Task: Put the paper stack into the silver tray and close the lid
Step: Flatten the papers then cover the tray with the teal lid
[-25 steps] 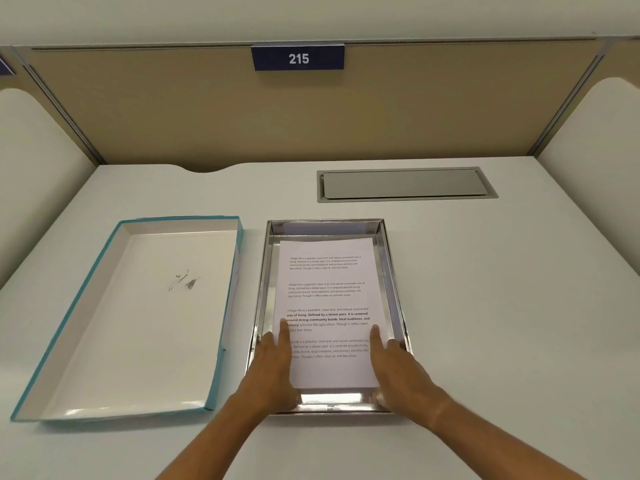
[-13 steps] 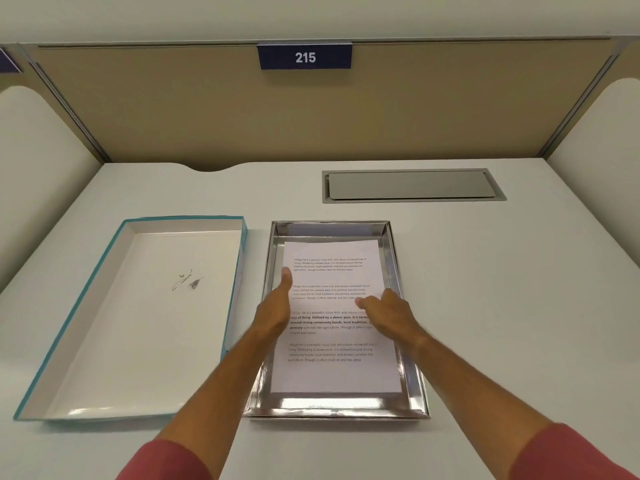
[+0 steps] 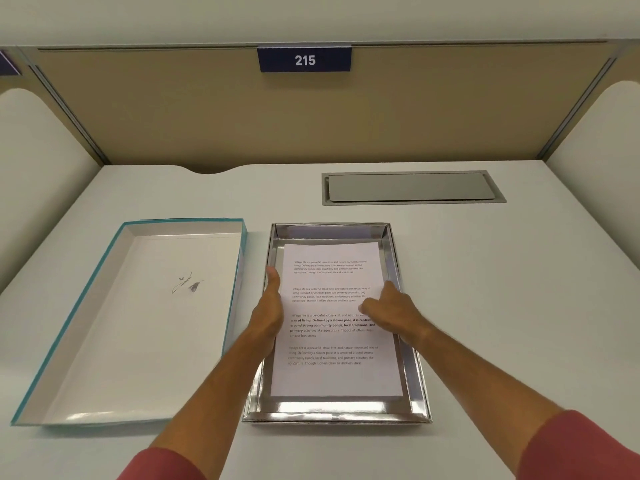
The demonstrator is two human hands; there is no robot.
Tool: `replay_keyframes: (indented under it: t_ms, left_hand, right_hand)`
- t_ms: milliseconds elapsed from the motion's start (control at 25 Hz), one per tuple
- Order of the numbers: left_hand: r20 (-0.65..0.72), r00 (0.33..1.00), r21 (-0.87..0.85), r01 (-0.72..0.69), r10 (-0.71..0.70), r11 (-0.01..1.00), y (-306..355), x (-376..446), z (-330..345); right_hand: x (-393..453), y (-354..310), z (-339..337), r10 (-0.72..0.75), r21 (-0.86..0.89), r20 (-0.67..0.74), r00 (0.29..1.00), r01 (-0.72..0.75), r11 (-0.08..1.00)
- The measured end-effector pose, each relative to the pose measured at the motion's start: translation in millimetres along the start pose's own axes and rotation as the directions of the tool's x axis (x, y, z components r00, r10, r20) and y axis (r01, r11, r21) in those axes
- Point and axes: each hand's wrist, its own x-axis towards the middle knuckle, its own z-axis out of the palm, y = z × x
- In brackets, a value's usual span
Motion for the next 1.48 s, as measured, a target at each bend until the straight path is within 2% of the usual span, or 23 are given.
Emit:
replay_keyframes:
  t_ms: [80, 160, 400, 720, 880, 1040, 1120, 1320, 1480]
  left_hand:
    - [-0.004, 1.000, -0.020, 0.009, -0.009, 1.000, 1, 1, 0]
    - [-0.009, 1.000, -0.016, 0.008, -0.008, 1.000, 2, 5, -1]
    - [0.047, 0.999, 0.012, 0.008, -0.009, 1.000, 0, 6, 2]
    - [0.059, 0.997, 0.019, 0.046, -0.047, 0.999, 1, 6, 2]
    - [0.053, 0.997, 0.030, 0.053, -0.054, 0.998, 2, 4, 3]
    - [0.054, 0.998, -0.016, 0.037, -0.036, 0.999, 2, 5, 2]
    - [0.069, 0.997, -0.023, 0.024, -0.022, 0.999, 1, 2, 2]
    - [0.099, 0.995, -0.052, 0.009, -0.004, 0.999, -2, -9, 0]
    - [0.072, 0.997, -0.056, 0.024, -0.020, 0.998, 4, -16, -5]
  right_hand:
    - [12, -14, -4, -0.100, -0.148, -0.017, 0.995, 0.096, 0.984]
    - [32, -30, -11, -0.167, -0.219, -0.044, 0.985, 0.154, 0.964]
    - [89, -53, -15, -0.146, -0.455, -0.018, 0.989, 0.122, 0.882]
    - [99, -54, -12, -0.149, -0.517, -0.028, 0.988, 0.113, 0.849]
    - [86, -53, -13, -0.081, -0.409, -0.030, 0.996, 0.062, 0.910]
    - [43, -42, -7, -0.054, -0.190, -0.101, 0.993, 0.034, 0.981]
    - [15, -31, -2, -0.003, -0.077, -0.089, 0.996, -0.004, 0.997]
    - [-25, -10, 2, 0.101, 0.164, -0.006, 0.995, -0.099, 0.981]
    - [-29, -11, -8, 0.191, 0.386, 0.104, 0.976, -0.217, 0.897]
